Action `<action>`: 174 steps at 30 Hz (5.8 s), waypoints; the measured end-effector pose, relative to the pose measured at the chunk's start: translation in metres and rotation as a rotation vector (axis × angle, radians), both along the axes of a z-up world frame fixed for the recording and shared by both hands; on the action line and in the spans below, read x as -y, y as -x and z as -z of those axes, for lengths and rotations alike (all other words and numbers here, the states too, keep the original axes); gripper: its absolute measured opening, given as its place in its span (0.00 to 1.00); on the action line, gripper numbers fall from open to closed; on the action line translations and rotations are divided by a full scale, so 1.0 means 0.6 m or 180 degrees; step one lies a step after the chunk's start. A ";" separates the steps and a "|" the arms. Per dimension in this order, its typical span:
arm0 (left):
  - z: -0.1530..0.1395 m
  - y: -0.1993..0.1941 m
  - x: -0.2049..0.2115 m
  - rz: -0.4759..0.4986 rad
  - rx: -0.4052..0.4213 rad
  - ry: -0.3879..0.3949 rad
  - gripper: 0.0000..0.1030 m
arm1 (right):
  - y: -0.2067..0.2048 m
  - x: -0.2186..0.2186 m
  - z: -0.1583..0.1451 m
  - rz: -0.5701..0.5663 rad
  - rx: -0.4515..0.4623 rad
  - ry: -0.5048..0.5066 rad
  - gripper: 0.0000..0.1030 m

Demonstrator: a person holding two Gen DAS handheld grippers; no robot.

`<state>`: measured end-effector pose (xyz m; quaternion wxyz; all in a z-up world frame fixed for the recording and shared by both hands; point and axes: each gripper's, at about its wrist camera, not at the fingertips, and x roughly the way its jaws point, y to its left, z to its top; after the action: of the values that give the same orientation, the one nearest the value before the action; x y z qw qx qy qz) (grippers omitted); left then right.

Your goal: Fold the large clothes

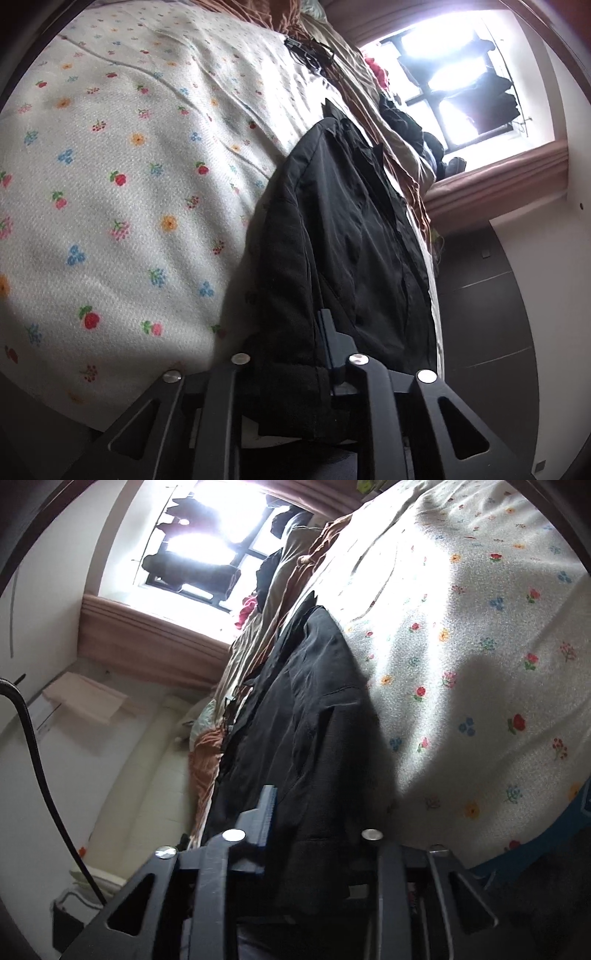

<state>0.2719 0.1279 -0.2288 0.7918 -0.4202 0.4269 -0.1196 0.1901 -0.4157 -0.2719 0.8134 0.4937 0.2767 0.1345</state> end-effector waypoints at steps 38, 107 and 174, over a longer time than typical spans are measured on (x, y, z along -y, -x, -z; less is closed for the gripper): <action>-0.264 0.320 -0.068 -0.0396 0.0921 0.0378 0.01 | 0.216 -0.052 -0.279 -0.0073 0.1094 -0.0130 0.05; -0.199 -0.371 -0.016 -0.0324 0.0448 0.0164 0.04 | -0.370 -0.004 -0.197 0.0467 0.0301 -0.0046 0.09; -0.101 -0.167 -0.063 -0.0282 -0.0487 -0.0588 0.55 | -0.213 -0.103 -0.274 0.0262 -0.0840 0.1757 0.38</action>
<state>0.3723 0.1656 -0.1681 0.7967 -0.3718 0.4763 -0.0123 0.3177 -0.3540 -0.1073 0.8786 0.2781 0.3857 -0.0440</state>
